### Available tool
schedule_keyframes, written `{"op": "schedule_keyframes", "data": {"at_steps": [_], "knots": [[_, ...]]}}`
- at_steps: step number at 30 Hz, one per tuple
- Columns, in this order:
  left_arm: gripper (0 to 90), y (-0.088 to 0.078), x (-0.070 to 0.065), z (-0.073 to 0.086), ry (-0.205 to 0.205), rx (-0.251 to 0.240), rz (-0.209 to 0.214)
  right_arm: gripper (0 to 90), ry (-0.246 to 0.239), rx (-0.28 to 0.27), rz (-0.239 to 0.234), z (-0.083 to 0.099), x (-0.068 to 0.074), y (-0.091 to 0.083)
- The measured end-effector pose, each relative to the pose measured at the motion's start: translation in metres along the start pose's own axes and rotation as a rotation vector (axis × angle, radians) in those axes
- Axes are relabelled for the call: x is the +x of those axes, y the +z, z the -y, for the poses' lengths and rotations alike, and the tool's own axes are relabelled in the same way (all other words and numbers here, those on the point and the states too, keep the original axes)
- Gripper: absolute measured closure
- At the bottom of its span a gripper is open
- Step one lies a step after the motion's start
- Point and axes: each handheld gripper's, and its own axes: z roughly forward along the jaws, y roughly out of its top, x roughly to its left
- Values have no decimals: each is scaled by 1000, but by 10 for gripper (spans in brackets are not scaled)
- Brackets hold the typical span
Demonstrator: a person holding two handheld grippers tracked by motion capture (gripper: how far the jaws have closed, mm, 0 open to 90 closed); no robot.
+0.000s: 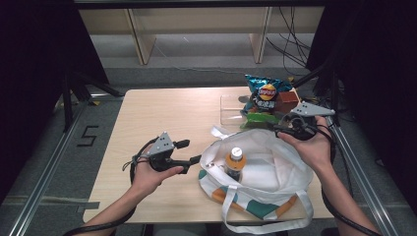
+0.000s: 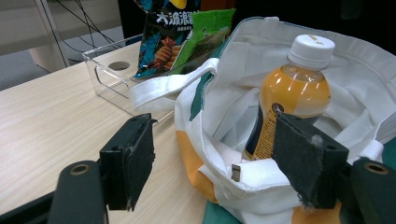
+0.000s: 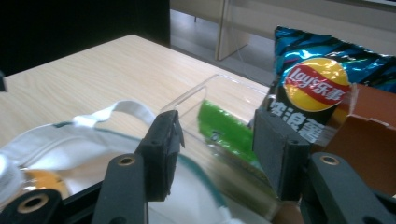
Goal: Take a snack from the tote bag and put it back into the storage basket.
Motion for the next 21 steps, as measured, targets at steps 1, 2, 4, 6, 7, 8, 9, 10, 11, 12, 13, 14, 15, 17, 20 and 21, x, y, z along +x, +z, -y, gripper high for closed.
{"op": "schedule_keyframes", "data": {"at_steps": [1, 2, 4, 6, 7, 8, 9, 10, 11, 12, 13, 14, 15, 17, 20, 21], "knots": [[291, 0, 0, 0, 0, 0, 0, 510, 6, 8, -5, 0, 2, -3], [291, 0, 0, 0, 0, 0, 0, 508, -1, -8, -1, 1, 3, -3], [290, -1, 0, 0, 2, -1, 1, 504, 12, -7, -9, 3, 5, -5], [291, 0, 0, 0, 2, -10, 9, 502, 16, -8, -15, 7, 6, -7], [291, -1, 0, 0, 0, -10, 8, 499, 13, 2, -11, 8, 6, -9], [291, -1, 0, 0, 0, -4, 2, 496, 17, 3, -17, 11, 6, -10], [291, -1, 1, 0, 3, 0, 4, 494, 27, -3, -18, 13, 7, -11], [291, 0, 0, 0, -3, -1, 1, 492, 17, -15, -15, 15, 6, -11], [291, 0, 0, 0, -3, -2, 1, 491, 24, -4, -14, 17, 7, -12], [291, 0, -1, 0, -3, -3, 1, 490, 24, 0, -16, 19, 7, -14], [291, 0, -1, 0, -2, -4, 1, 490, 30, -2, -17, 20, 7, -14], [291, 0, -2, -1, -4, -6, 1, 488, 15, 6, -14, 22, 5, -15], [291, 0, -2, -1, -2, -6, 2, 486, 36, -2, -9, 24, 6, -16], [291, 1, -2, -1, 3, -14, 11, 479, 43, 13, -8, 26, 6, -19], [291, 1, -4, -3, -3, -13, 8, 465, 49, -7, 7, 28, 6, -22], [291, 1, -4, -4, 1, -16, 14, 464, 28, -37, 20, 29, 4, -21]]}}
